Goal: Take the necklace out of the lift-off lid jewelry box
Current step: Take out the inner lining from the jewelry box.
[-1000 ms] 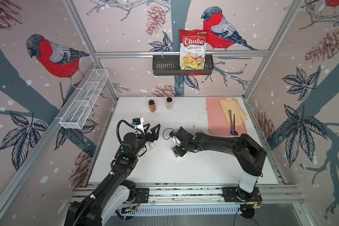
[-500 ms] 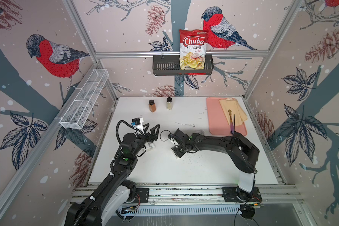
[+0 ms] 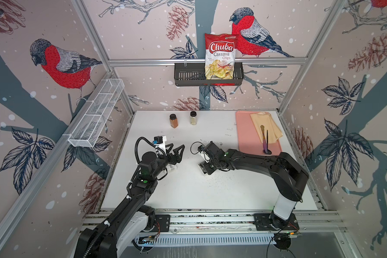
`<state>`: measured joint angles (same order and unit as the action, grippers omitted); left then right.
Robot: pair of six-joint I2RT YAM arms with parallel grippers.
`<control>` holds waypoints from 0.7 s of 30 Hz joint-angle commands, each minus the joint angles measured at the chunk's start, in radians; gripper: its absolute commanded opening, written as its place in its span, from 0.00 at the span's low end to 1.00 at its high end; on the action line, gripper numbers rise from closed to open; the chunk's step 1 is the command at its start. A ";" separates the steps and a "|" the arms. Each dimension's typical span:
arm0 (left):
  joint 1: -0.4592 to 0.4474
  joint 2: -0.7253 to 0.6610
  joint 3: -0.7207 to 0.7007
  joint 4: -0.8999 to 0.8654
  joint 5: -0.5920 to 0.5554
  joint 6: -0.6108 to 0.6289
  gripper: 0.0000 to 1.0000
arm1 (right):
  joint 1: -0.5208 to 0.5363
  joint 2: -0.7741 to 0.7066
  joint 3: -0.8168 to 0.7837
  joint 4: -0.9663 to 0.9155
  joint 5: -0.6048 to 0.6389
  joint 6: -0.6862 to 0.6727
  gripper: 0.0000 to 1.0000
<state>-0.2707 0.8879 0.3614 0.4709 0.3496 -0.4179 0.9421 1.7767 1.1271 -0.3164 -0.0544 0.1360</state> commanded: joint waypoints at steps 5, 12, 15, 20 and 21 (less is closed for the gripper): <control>-0.009 0.089 0.008 0.073 0.205 0.018 0.75 | -0.041 -0.026 0.000 0.044 -0.037 0.003 0.11; -0.046 0.225 0.014 0.097 0.233 0.002 0.69 | -0.046 -0.032 0.006 0.087 -0.057 0.015 0.10; -0.093 0.282 0.026 0.109 0.214 0.008 0.68 | -0.045 -0.032 0.005 0.100 -0.068 0.022 0.10; -0.123 0.340 0.035 0.126 0.195 0.004 0.63 | -0.060 -0.078 -0.025 0.143 -0.136 0.033 0.10; -0.124 0.337 0.033 0.133 0.190 0.003 0.63 | -0.068 -0.100 -0.042 0.166 -0.180 0.034 0.10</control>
<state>-0.3908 1.2221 0.3920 0.5411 0.5468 -0.4149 0.8871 1.7119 1.1046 -0.2153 -0.1505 0.1566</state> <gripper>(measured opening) 0.627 0.103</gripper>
